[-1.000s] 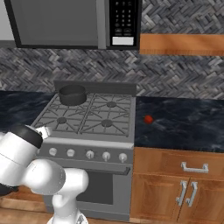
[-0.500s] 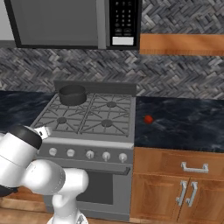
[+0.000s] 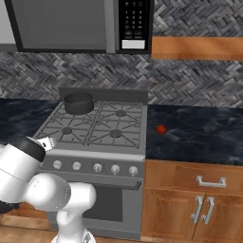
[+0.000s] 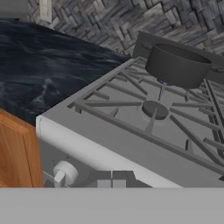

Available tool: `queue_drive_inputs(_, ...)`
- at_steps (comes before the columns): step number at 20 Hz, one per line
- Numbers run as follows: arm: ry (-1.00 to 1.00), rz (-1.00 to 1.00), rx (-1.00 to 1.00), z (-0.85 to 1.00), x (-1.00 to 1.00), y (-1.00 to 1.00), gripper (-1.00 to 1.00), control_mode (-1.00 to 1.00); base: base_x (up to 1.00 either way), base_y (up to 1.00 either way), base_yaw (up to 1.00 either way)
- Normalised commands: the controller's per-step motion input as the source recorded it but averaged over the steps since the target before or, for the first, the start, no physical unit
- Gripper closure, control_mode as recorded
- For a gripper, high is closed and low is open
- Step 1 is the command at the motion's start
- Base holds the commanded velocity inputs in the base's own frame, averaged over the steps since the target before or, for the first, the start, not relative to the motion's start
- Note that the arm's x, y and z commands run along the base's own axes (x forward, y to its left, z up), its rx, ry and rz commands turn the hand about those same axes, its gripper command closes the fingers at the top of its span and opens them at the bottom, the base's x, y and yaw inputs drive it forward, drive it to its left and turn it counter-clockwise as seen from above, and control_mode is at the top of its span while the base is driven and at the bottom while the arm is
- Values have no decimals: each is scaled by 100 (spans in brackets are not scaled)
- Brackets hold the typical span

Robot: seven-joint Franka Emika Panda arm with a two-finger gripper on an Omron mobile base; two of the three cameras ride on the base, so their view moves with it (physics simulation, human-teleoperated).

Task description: Turn on the burner for the pot on the stove. Wait thirty seconds for the pot to heat up. Then add the bell pepper to the pot.

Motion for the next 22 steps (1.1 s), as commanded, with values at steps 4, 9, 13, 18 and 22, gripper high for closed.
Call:
queue_drive_inputs(4, 0, 0, 0, 0, 0, 0, 100, -100, 0, 0, 0)
queue_drive_inputs(9, 0, 0, 0, 0, 0, 0, 100, -100, 0, 0, 0)
queue_drive_inputs(13, 0, 0, 0, 0, 0, 0, 100, -100, 0, 0, 0)
queue_drive_inputs(18, 0, 0, 0, 0, 0, 0, 100, -100, 0, 0, 0)
queue_drive_inputs(22, 0, 0, 0, 0, 0, 0, 100, -100, 0, 0, 0)
